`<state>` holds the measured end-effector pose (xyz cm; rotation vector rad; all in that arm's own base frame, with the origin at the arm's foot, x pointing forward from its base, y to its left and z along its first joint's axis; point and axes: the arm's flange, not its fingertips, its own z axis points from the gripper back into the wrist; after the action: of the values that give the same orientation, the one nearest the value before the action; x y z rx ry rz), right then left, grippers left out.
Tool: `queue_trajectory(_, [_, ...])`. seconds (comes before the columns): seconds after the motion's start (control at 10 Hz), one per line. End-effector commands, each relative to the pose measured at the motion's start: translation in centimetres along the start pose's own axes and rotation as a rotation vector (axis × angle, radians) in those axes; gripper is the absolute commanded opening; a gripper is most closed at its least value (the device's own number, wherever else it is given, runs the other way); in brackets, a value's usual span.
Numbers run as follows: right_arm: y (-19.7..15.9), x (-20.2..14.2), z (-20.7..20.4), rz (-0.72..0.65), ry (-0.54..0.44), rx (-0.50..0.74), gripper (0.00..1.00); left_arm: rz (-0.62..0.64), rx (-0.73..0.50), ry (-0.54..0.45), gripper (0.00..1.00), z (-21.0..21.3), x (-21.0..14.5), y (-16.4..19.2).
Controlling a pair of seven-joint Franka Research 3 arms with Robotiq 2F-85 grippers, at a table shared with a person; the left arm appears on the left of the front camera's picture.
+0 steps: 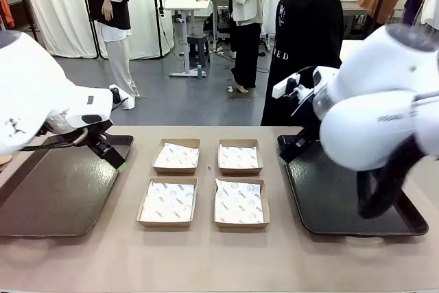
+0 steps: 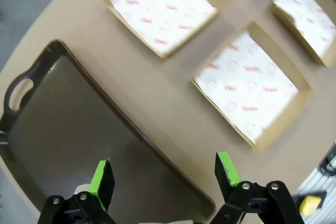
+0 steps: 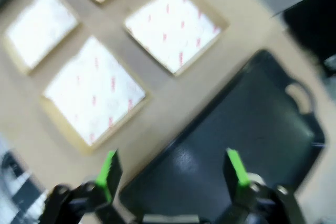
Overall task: Individually package the donuts and arrange them on the tray.
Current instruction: Pick up one Paper togo box.
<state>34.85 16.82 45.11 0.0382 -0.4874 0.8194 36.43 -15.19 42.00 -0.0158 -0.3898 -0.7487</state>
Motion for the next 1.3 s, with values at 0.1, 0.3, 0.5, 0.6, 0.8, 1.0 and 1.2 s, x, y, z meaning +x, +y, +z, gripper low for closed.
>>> queue_trajectory(0.1, [4.3,-15.6,4.8,0.049,0.117,0.025,1.00,0.000,-0.087,0.060,1.00,1.7,-14.2,-4.6])
queue_trajectory(0.3, [3.5,-16.3,3.9,0.054,0.156,-0.007,1.00,-0.009,-0.061,0.071,1.00,2.6,-1.5,-0.4])
queue_trajectory(0.5, [-0.1,-4.0,7.5,0.019,0.121,0.055,1.00,-0.009,-0.061,0.071,1.00,2.6,-1.5,-0.4])
queue_trajectory(0.6, [-0.1,-4.0,7.5,0.019,0.121,0.055,1.00,-0.009,-0.061,0.071,1.00,2.6,-1.5,-0.4])
queue_trajectory(0.8, [-2.2,-6.3,8.5,-0.197,0.049,0.227,1.00,0.133,-0.248,0.012,1.00,3.4,-1.9,1.2])
queue_trajectory(1.0, [-4.8,-10.8,8.2,-0.447,-0.125,0.543,1.00,0.283,-0.609,-0.156,1.00,5.5,-3.6,4.3])
queue_trajectory(1.2, [-7.0,-17.3,5.9,-0.665,-0.274,0.797,1.00,0.468,-0.924,-0.285,1.00,4.6,-7.8,9.2])
